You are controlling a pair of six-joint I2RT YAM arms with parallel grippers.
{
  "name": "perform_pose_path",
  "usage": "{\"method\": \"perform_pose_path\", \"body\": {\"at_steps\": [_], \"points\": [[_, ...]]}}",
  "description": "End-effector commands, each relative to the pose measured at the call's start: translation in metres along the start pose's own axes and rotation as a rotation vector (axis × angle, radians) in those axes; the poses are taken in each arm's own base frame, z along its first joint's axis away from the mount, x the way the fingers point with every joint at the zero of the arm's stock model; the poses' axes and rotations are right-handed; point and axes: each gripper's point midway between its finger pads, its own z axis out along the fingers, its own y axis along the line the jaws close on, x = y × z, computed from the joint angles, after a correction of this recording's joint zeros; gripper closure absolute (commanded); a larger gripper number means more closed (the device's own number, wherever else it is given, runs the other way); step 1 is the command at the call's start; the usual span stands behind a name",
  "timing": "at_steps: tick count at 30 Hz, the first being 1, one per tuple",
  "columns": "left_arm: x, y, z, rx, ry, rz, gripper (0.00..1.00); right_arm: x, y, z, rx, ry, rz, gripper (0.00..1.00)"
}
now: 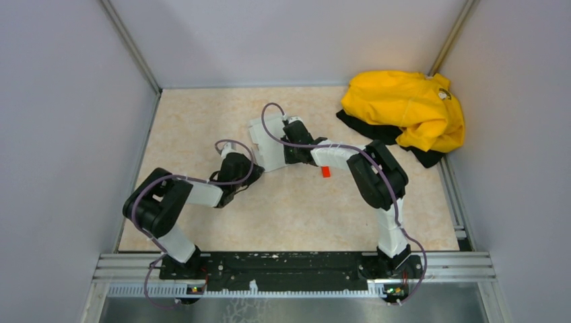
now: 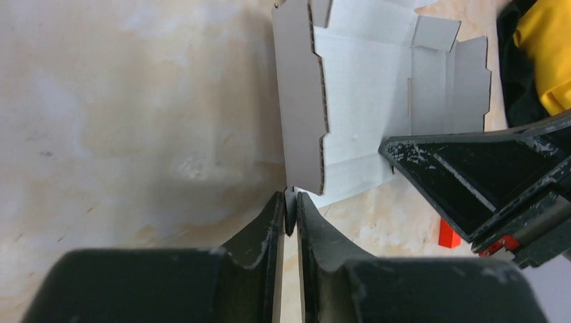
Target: Fold the paper box
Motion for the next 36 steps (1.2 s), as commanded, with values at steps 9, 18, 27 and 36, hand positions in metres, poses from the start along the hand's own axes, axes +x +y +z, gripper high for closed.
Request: {"method": "perform_pose_path", "body": {"at_steps": [9,18,27,36], "points": [[0.001,-0.022,0.010,-0.180,0.078,0.210,0.80,0.138,-0.055,0.010,0.152,0.407,-0.028,1.00],[0.005,-0.032,0.019,-0.194,0.123,0.254,0.69,0.142,-0.056,0.010,0.152,0.414,-0.028,1.00],[-0.005,-0.041,0.012,-0.181,0.095,0.261,0.58,0.144,-0.057,0.011,0.154,0.418,-0.030,1.00],[-0.016,-0.049,0.004,-0.172,0.070,0.274,0.58,0.144,-0.057,0.012,0.157,0.422,-0.031,1.00]]}}
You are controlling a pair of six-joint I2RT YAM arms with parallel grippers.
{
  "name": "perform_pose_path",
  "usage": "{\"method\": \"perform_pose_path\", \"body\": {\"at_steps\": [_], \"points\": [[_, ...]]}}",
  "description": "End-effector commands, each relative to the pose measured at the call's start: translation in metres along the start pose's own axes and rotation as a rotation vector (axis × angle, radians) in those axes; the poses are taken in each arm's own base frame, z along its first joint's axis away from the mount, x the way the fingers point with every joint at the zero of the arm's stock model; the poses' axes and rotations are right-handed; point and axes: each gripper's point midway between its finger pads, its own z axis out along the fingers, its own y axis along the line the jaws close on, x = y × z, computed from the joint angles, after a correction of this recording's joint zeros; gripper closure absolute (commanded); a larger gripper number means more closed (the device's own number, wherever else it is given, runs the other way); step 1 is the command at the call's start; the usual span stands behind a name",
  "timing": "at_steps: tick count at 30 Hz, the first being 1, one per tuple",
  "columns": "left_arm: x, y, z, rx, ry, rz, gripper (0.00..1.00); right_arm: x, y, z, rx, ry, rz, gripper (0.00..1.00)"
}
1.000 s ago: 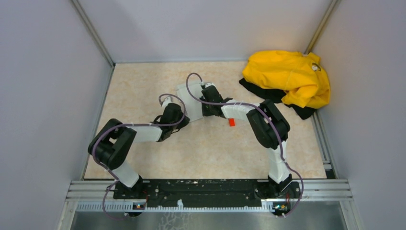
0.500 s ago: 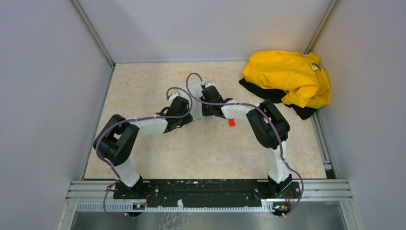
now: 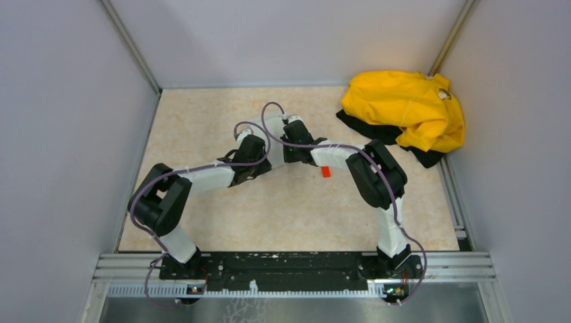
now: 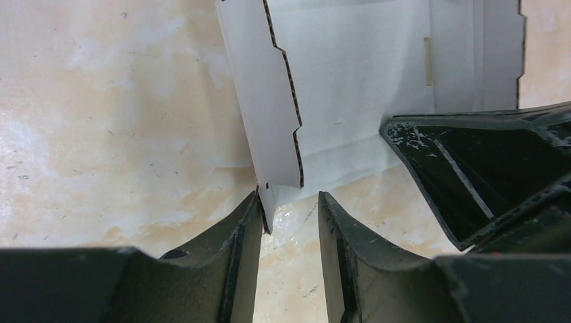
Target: Fold the paper box
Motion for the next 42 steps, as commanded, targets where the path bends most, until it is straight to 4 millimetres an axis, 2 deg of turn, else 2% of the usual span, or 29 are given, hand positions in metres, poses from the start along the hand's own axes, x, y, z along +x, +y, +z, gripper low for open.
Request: {"method": "perform_pose_path", "body": {"at_steps": [1,15,21,26,42], "points": [[-0.024,-0.019,-0.015,0.049,-0.060,0.008,0.58,0.147,-0.059,0.003,0.174,0.444,-0.035,1.00],[-0.027,-0.023,-0.015,0.066,-0.073,-0.008,0.59,0.151,-0.060,0.005,0.172,0.453,-0.035,1.00],[-0.031,-0.035,-0.007,0.094,-0.080,-0.021,0.65,0.153,-0.060,0.006,0.173,0.458,-0.033,1.00],[-0.031,-0.044,-0.002,0.119,-0.070,-0.034,0.66,0.155,-0.061,0.006,0.175,0.460,-0.034,1.00],[-0.028,-0.051,0.014,0.123,-0.057,-0.028,0.67,0.164,-0.063,0.011,0.173,0.476,-0.031,1.00]]}}
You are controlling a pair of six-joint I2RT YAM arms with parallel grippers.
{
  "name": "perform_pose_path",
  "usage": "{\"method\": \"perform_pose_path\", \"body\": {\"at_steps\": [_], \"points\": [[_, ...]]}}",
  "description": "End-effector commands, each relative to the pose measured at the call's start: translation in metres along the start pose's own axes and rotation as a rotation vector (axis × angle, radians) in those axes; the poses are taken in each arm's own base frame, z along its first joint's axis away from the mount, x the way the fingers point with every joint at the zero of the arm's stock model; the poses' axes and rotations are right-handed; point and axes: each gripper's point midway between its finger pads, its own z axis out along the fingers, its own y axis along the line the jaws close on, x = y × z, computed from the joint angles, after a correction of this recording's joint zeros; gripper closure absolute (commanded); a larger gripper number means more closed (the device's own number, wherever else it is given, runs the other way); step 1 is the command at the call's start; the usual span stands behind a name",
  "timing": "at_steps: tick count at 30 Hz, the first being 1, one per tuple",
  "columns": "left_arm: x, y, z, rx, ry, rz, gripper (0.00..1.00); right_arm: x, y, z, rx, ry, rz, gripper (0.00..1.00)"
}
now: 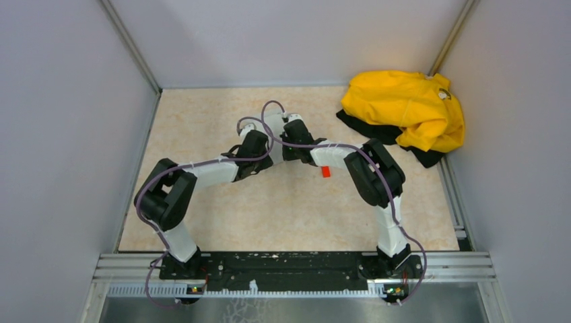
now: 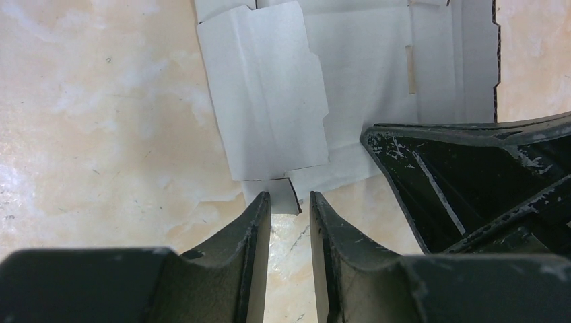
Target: Fold the paper box
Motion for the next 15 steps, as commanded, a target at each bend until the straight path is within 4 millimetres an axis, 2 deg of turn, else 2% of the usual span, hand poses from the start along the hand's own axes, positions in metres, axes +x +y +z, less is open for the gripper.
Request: {"method": "perform_pose_path", "body": {"at_steps": [1,11,15], "points": [[-0.015,-0.037,0.007,0.114,-0.036,-0.035,0.67,0.169,-0.065,-0.006,0.187,0.510,-0.038,1.00],[-0.012,-0.038,0.018,0.100,-0.024,-0.020,0.67,0.173,-0.066,-0.005,0.187,0.518,-0.039,1.00],[-0.006,-0.032,0.022,0.081,-0.014,-0.014,0.67,0.173,-0.067,-0.005,0.185,0.519,-0.038,1.00]]}}
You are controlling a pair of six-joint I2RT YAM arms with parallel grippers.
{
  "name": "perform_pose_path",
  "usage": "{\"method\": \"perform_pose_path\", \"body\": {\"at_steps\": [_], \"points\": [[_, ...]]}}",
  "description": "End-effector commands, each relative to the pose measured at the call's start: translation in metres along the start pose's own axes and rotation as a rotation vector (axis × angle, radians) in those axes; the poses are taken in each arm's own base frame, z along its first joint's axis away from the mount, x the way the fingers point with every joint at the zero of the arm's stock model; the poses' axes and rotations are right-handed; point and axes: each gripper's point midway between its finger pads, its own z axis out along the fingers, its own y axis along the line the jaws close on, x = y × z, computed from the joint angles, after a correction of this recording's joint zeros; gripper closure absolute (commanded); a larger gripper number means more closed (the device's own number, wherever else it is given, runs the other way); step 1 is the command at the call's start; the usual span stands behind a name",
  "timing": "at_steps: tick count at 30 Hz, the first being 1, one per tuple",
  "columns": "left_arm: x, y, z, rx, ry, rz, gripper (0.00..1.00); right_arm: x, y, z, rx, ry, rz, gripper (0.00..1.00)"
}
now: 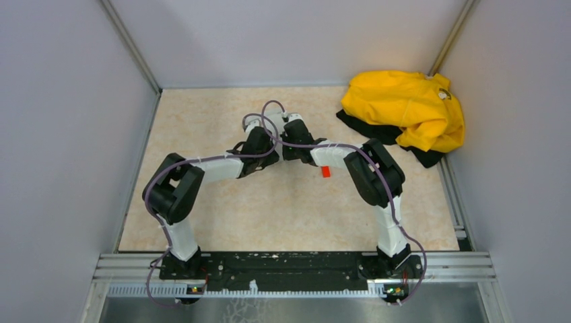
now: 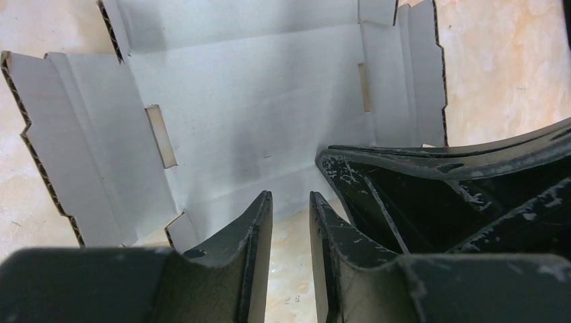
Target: Fold the paper box
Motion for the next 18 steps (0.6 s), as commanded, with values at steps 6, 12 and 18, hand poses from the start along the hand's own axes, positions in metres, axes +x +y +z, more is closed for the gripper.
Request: {"method": "perform_pose_path", "body": {"at_steps": [6,12,18], "points": [[-0.002,-0.013,-0.005,0.074,-0.019,-0.010,0.66,0.180,-0.070,-0.008,0.188,0.538,-0.037,1.00],[-0.040,-0.051,-0.044,0.249,-0.117,0.019,0.62,0.182,-0.070,-0.008,0.185,0.545,-0.038,1.00],[-0.068,-0.029,-0.083,0.140,-0.186,0.028,0.83,0.181,-0.070,-0.006,0.184,0.545,-0.037,1.00]]}}
